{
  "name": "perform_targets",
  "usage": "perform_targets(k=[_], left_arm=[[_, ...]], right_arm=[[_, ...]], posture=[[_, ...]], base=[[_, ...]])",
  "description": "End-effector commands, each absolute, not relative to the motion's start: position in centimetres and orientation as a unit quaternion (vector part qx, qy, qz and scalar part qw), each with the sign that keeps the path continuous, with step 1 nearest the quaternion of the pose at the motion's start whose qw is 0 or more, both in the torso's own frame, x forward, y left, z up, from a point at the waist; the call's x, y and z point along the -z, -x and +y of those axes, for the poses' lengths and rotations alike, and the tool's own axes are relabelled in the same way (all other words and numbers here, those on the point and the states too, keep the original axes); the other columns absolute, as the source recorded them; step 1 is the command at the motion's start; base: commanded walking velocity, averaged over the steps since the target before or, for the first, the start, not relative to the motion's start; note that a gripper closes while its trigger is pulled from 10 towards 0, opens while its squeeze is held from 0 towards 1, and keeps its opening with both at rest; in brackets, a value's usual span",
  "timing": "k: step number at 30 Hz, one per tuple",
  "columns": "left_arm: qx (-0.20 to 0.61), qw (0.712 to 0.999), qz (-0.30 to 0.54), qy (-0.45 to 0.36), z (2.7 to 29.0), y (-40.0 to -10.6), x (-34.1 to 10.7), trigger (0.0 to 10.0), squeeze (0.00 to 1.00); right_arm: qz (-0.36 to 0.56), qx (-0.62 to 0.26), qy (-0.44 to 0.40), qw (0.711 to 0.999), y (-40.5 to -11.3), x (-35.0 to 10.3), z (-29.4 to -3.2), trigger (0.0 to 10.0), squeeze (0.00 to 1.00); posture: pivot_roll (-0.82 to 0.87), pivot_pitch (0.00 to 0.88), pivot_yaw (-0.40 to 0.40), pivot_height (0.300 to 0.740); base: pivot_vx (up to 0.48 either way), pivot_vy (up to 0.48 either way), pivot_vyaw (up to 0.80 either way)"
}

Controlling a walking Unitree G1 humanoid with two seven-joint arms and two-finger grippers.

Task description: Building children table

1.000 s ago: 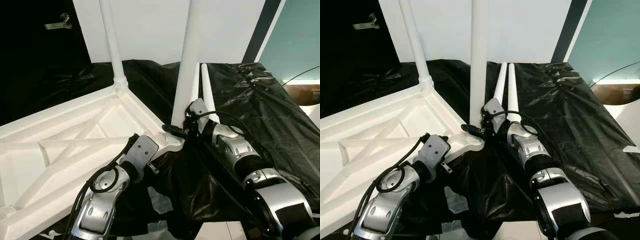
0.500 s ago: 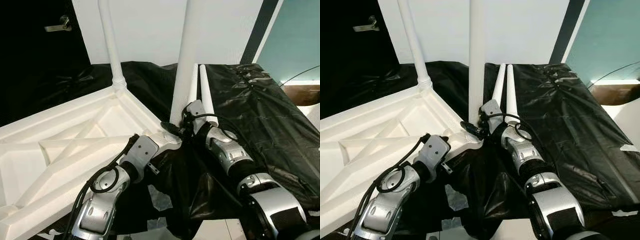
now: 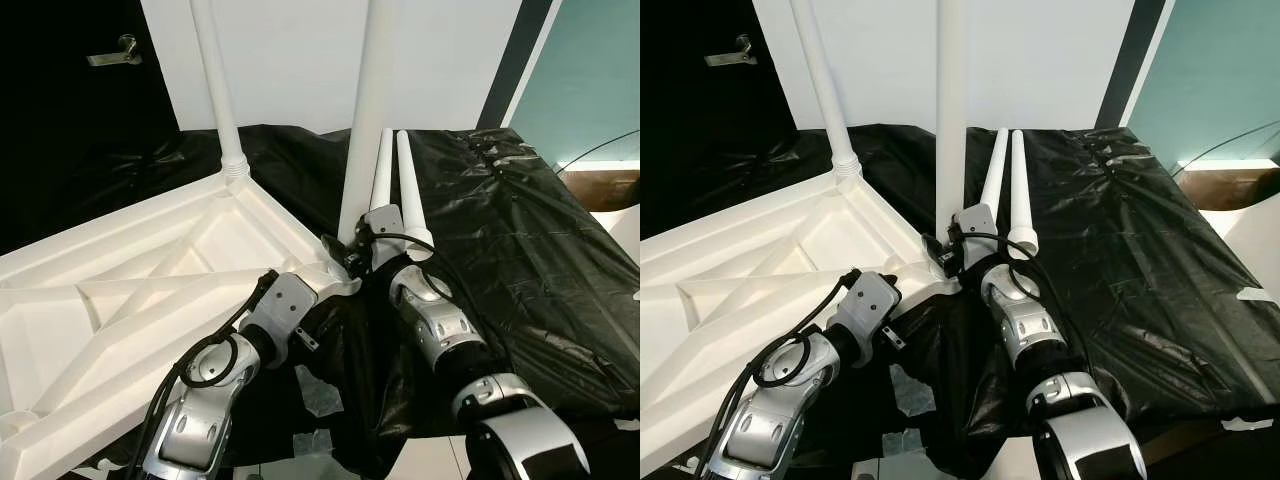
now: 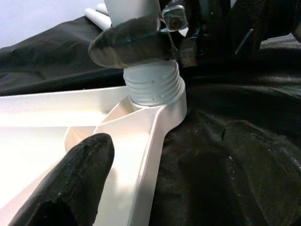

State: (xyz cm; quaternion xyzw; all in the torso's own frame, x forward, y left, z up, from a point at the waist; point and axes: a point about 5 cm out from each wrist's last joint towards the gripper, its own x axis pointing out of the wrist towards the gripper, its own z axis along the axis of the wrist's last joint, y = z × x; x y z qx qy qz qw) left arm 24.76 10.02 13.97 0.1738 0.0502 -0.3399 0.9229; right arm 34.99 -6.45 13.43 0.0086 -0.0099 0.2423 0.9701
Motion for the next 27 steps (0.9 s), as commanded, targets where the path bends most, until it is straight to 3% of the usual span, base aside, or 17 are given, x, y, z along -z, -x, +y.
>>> perform_targets(k=[1,8,9,10,11,17,23,24,27], left_arm=[[0.323,0.928,0.049,-0.178,10.1,-24.7,-13.9,10.0,0.0],[0.324,0.928,0.049,-0.179,10.1,-24.6,-13.9,10.0,0.0],[0.326,0.927,0.049,-0.179,10.0,-24.6,-13.9,10.0,0.0],[0.326,0.927,0.049,-0.179,10.0,-24.6,-13.9,10.0,0.0],[0.326,0.927,0.049,-0.18,10.0,-24.6,-13.9,10.0,0.0],[0.326,0.927,0.049,-0.179,9.9,-24.5,-13.8,10.0,0.0],[0.324,0.928,0.046,-0.181,9.9,-24.7,-13.9,10.0,0.0],[0.323,0.928,0.046,-0.181,9.9,-24.7,-14.0,10.0,0.0],[0.322,0.928,0.045,-0.181,10.0,-24.8,-14.0,10.0,0.0]], right_arm=[[0.03,-0.221,-0.024,0.975,-34.4,-11.7,-6.3,10.0,0.0],[0.005,-0.242,-0.041,0.969,-33.8,-12.4,-5.3,10.0,0.0],[-0.001,-0.241,-0.047,0.969,-33.8,-12.6,-5.5,10.0,0.22],[-0.001,-0.241,-0.047,0.969,-33.8,-12.6,-5.5,10.0,0.22],[-0.004,-0.238,-0.054,0.97,-33.9,-12.7,-5.8,10.0,1.0],[-0.015,-0.243,-0.063,0.968,-33.9,-13.2,-6.5,10.0,1.0],[-0.046,-0.309,-0.044,0.949,-33.8,-14.0,-8.2,10.0,1.0],[-0.047,-0.324,-0.032,0.944,-33.9,-14.0,-8.6,10.0,0.0],[-0.047,-0.353,-0.008,0.934,-34.4,-14.2,-9.0,10.0,0.0]], posture=[[0.11,0.004,-0.031,0.74],[0.12,0.0,-0.024,0.74],[0.12,0.0,-0.022,0.74],[0.12,0.0,-0.022,0.74],[0.12,0.0,-0.019,0.74],[0.12,0.0,-0.02,0.74],[0.13,0.0,-0.023,0.74],[0.12,0.0,-0.023,0.74],[0.13,0.0,-0.023,0.74]], base=[[0.0,0.0,0.0],[0.0,0.0,0.0],[0.0,0.0,0.0],[0.0,0.0,0.0],[0.0,0.0,0.0],[0.0,0.0,0.0],[0.0,0.0,0.0],[0.0,0.0,0.0],[0.0,0.0,0.0]])
